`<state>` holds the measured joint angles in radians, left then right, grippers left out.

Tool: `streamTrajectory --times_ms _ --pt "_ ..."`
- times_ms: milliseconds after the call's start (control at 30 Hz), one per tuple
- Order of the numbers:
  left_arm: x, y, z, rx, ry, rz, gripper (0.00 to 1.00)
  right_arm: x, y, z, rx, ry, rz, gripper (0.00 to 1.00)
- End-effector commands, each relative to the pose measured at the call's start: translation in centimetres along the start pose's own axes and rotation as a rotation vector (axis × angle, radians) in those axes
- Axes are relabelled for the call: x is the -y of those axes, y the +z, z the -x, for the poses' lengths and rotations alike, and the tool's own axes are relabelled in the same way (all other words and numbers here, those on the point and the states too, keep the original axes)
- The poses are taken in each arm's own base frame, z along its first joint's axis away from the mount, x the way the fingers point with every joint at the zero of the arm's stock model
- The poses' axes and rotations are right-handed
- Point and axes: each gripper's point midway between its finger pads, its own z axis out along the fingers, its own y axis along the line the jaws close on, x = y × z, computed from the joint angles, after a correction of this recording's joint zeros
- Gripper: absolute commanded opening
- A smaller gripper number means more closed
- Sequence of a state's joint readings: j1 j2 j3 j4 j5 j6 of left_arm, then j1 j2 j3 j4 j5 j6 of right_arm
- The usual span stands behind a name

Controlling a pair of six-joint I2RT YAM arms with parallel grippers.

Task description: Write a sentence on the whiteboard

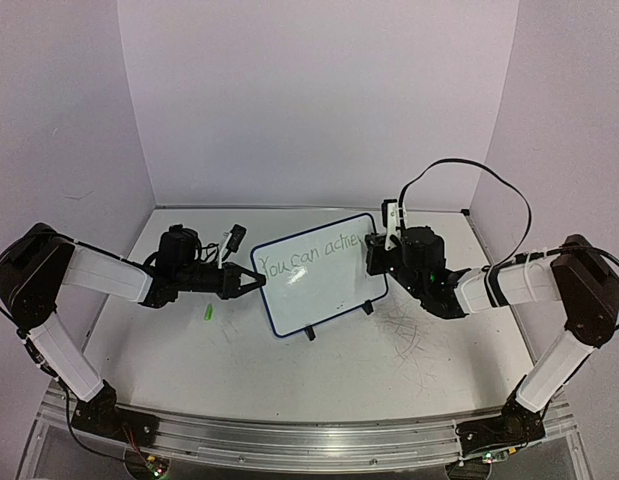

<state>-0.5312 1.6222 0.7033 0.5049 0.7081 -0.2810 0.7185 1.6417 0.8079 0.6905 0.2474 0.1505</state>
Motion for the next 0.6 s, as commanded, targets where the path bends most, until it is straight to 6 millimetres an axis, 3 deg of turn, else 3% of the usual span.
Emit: streamTrajectory --times_ms 0,133,433,567 --pt "-1.7 0.2 -0.8 -0.031 0.03 0.076 0.0 0.1 0.4 2.3 0.05 0.016 -0.025 0.0" --pt "-1.7 0.2 -1.0 -0.035 0.027 0.075 0.0 0.1 0.6 3.3 0.074 0.017 -0.038 0.0" --pt "-1.7 0.2 -1.0 -0.034 0.029 0.077 0.0 0.3 0.8 3.5 0.079 0.011 -0.048 0.0" --pt "-1.7 0.1 -0.9 -0.032 0.03 0.077 0.0 -0.1 -0.8 3.8 0.09 0.023 0.01 0.0"
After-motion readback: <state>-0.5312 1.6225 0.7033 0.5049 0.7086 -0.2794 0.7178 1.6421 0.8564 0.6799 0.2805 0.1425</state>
